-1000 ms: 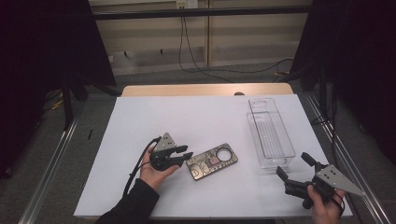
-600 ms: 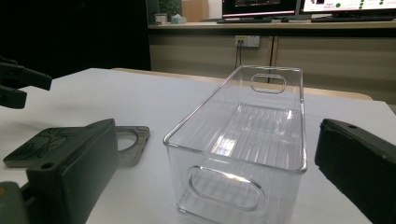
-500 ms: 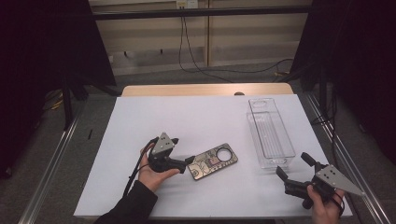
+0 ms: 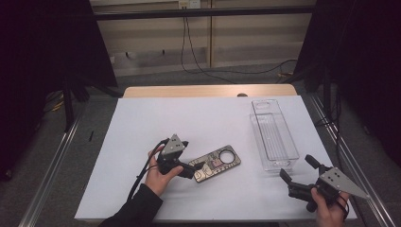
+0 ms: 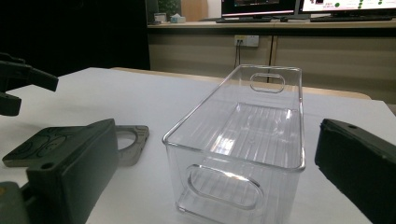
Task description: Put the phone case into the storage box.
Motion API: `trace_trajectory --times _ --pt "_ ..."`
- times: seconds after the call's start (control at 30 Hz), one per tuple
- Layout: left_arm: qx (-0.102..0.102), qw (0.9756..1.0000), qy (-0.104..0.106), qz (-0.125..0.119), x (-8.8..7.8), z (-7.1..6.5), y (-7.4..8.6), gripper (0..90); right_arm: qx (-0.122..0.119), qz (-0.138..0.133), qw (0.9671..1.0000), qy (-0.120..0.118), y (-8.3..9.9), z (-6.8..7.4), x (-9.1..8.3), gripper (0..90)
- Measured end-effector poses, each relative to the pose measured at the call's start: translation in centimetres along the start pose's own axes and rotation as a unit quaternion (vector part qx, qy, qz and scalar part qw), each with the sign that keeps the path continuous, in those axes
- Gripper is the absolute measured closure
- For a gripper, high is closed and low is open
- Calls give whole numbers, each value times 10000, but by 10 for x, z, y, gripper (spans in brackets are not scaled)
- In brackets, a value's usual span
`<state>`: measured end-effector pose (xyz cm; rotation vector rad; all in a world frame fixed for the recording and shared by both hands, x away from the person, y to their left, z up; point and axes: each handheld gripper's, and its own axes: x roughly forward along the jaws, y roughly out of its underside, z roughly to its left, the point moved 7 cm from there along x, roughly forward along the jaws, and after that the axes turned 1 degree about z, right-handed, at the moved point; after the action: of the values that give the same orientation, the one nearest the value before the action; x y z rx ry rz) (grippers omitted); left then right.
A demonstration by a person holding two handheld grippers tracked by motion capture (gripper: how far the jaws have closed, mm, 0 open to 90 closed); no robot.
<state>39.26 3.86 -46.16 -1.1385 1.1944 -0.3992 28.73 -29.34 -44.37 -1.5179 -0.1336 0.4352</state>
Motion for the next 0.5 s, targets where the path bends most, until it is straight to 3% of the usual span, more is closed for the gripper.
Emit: trace_trajectory --times 0.07,0.37,0.5 --pt "-90 9999 102 1 4 -1 -2 62 -5 14 10000 2 0 0 0 0" --pt "-96 9972 431 610 23 -5 -7 58 15 10 10000 19 0 0 0 0" --pt "-11 9949 386 929 31 -5 -7 60 17 24 10000 9 1 0 0 0"
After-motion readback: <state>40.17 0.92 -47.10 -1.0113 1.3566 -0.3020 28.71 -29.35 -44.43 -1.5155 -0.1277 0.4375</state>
